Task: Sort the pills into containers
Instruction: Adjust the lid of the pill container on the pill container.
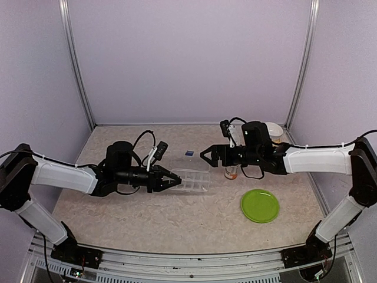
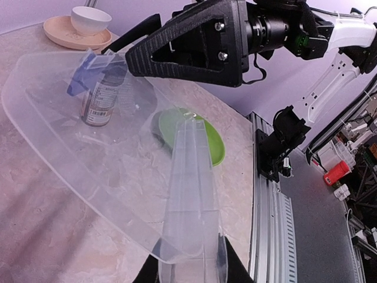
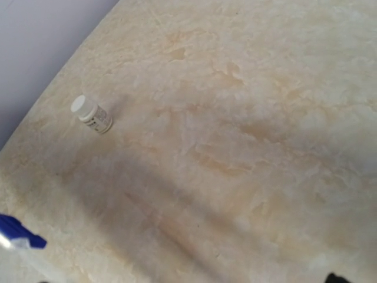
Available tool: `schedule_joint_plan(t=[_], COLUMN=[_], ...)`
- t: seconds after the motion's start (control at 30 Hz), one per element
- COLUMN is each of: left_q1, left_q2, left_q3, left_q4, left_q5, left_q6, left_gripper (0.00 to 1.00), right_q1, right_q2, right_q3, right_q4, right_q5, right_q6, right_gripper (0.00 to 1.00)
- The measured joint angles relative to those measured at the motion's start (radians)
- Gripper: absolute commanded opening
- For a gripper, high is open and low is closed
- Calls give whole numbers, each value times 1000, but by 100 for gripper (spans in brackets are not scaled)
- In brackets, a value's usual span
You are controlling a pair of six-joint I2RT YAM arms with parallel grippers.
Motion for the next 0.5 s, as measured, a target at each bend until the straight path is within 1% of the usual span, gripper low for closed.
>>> schedule_joint_plan(t=[0.3, 0.5], left_q1=[5, 18], left_q2=[23, 75], left_q3=[13, 35], left_q4=[-10, -6], left_q5=[-12, -14], left_q6=[-8, -30], left_gripper=[21, 21], right_q1=[0, 0], right_q2=[1, -18], right_q3=[25, 42], right_q4=[-17, -43], right_q5=[0, -3], right_q6=[-21, -37], right_gripper=[100, 100])
